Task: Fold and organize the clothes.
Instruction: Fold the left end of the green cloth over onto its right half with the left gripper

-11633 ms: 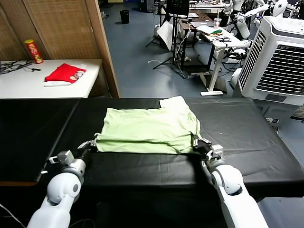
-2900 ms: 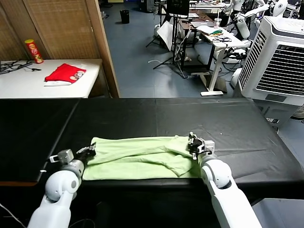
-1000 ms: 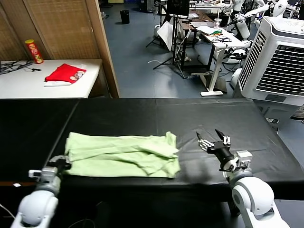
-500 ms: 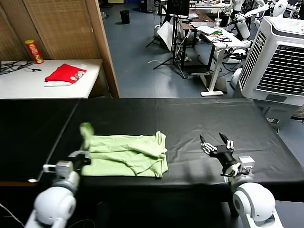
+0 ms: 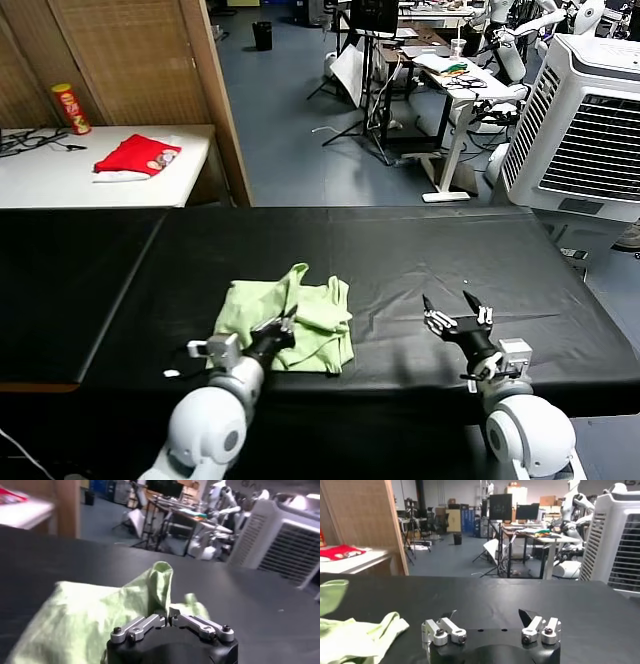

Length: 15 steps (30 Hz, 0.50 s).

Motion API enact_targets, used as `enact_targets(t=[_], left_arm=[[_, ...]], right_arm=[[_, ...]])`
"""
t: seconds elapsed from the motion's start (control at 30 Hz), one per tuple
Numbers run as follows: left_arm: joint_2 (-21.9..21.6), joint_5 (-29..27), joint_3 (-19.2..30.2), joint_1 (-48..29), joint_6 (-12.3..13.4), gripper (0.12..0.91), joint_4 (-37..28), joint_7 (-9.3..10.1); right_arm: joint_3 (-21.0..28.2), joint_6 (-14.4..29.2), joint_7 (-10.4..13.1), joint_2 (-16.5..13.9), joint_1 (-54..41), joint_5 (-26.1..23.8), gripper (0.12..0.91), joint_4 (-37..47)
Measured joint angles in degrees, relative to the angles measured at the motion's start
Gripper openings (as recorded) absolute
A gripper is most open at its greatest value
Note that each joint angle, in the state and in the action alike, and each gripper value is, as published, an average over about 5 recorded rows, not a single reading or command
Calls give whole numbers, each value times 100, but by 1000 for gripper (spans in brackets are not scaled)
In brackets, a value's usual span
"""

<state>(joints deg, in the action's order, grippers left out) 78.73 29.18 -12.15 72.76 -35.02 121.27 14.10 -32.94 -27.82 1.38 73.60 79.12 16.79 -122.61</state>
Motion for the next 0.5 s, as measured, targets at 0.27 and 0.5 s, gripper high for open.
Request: enact_targets(t=[0.27, 0.5], left_arm=[[274, -261, 160, -18, 57, 383, -140, -49], [559, -250, 246, 50, 202, 736, 69, -153]], right_arm=[[185, 13, -103, -37, -136, -51, 798, 131], [537, 5, -408, -159, -354, -58, 798, 305]])
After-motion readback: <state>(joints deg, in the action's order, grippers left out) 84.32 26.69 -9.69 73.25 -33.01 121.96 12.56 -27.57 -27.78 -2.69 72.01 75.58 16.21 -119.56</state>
